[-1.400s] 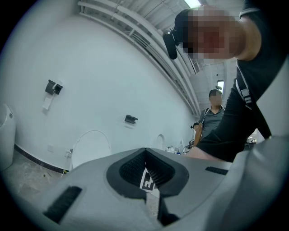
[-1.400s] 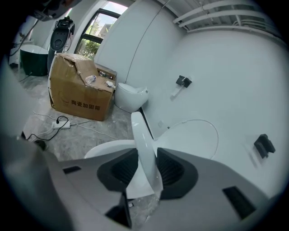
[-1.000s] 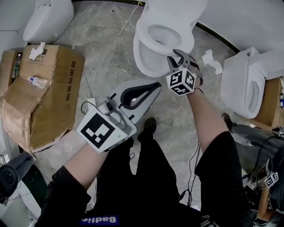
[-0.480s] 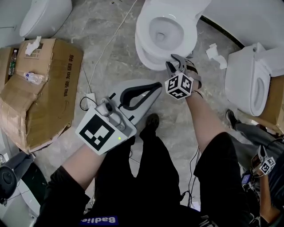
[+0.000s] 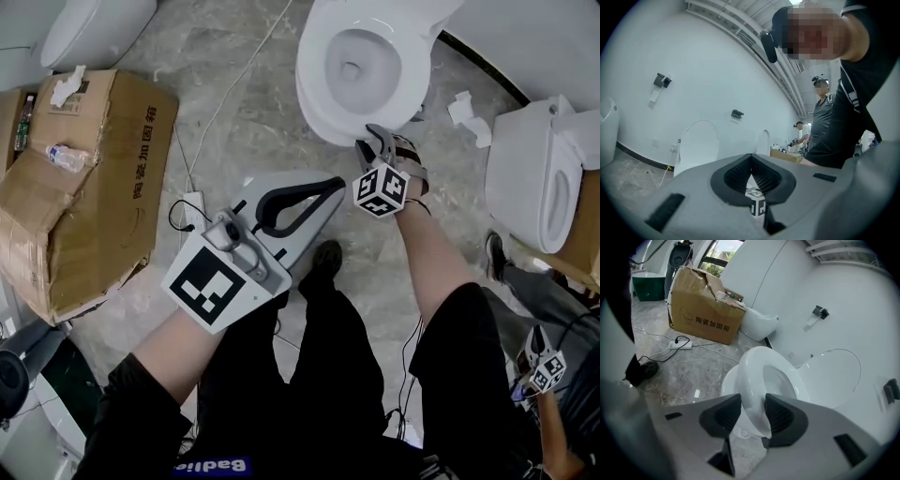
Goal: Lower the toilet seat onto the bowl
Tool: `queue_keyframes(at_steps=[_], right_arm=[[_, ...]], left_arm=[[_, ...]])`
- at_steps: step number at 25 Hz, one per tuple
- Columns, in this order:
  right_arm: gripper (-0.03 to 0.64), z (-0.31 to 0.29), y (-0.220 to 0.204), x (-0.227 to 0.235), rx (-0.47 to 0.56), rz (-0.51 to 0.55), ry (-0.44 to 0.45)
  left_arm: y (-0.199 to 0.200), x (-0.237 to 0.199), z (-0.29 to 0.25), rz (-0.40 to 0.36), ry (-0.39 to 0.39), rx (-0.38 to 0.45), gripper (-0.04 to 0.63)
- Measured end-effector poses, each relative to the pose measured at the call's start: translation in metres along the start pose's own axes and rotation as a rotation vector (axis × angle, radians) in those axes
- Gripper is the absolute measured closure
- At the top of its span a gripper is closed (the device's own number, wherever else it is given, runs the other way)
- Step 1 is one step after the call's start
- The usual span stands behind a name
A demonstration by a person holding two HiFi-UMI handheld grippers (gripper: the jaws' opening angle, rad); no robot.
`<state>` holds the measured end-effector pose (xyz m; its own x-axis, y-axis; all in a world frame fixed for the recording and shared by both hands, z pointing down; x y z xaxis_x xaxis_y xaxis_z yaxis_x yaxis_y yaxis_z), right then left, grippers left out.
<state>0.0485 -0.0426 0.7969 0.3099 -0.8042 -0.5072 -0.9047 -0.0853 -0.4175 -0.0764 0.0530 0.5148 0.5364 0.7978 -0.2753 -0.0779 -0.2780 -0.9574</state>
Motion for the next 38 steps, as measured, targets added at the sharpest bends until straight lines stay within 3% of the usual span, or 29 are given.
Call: queue_keyframes(at_steps=[12,20,26,31,38], right_arm=[[0.449,-0.033,-0.018,-0.029,-0.038,0.064,0.063],[0.451,-0.048,-0.028,-0.04,-0.054,0.059,0.135],[0.451,-0.052,-0.031,-0.043,-0.045,0.048,0.136],[0.454,-0.026,-0.02,-0.031,-0.048,-0.06,0.122],[0.459,0.072,0.024,0.002,0.001,-0.299,0.068]], left_arm=[[-0.03,-0.017,0.006,0.034,0.043,-0.015,0.58],[-0.039,-0.027,0.003,0.031,0.069,-0.036,0.58],[-0.034,-0.031,0.002,0.02,0.083,-0.037,0.58],[-0.004,-0.028,0.009,0.014,0.104,-0.008,0.58],[0.058,-0.009,0.038,-0.008,0.129,-0.005,0.58]])
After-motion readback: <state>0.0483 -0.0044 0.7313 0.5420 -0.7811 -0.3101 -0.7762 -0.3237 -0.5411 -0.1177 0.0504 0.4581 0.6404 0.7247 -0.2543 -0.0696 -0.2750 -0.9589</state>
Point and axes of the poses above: the fingertips, and each gripper's own axes: z backward along the fingers, x to its right, y out of its top, the point moved 4 cm from there along z, backward along the fingers, and after that the axes turned 3 degrees about y, right-handed, at the moved point
